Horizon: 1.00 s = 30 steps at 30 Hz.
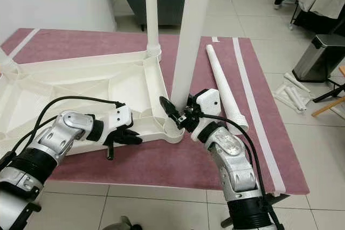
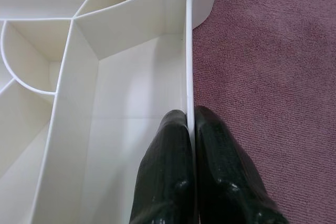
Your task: Building children table
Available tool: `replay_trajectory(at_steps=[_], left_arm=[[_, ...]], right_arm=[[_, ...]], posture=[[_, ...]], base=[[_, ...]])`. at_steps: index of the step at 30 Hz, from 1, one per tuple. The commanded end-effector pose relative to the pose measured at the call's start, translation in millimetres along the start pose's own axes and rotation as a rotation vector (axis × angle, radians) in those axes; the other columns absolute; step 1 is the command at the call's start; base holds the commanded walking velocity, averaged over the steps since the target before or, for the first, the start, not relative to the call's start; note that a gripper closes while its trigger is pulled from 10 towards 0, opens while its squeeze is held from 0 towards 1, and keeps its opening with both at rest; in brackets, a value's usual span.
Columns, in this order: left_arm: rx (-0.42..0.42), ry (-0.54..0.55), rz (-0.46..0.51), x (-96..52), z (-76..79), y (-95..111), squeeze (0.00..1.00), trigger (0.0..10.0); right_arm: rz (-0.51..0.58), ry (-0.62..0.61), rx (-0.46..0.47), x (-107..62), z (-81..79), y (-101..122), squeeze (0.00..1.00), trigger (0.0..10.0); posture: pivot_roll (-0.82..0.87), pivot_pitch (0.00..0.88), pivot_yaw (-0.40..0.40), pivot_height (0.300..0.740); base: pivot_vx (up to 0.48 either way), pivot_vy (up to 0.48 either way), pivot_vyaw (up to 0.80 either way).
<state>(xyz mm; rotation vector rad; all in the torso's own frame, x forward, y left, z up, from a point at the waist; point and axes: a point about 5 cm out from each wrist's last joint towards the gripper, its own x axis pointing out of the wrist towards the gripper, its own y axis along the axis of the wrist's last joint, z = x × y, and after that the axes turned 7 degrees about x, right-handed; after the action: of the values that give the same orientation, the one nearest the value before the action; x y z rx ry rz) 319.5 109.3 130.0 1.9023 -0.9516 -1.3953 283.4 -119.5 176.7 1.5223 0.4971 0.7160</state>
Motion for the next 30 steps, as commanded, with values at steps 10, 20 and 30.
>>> replay_trajectory(at_steps=[10,20,30], left_arm=[[-0.007,0.075,0.027,-5.3,-5.6,3.7,0.0,0.0],[-0.007,0.081,0.026,-5.2,-7.8,4.1,0.0,0.0],[-0.009,0.09,0.034,-3.6,-8.6,5.3,0.0,0.0]], right_arm=[[-0.208,-0.157,0.101,-2.1,-3.8,-55.6,0.0,10.0],[-0.207,-0.423,0.049,-8.8,-2.9,-62.3,0.0,10.0],[-0.181,-0.638,-0.011,-18.1,-13.1,-66.2,0.0,10.0]], posture=[[0.11,0.065,0.062,0.74],[0.1,0.066,0.06,0.74],[0.09,0.061,0.05,0.74]], base=[[0.0,0.0,0.0],[0.0,0.0,0.0],[0.0,0.0,0.0]])
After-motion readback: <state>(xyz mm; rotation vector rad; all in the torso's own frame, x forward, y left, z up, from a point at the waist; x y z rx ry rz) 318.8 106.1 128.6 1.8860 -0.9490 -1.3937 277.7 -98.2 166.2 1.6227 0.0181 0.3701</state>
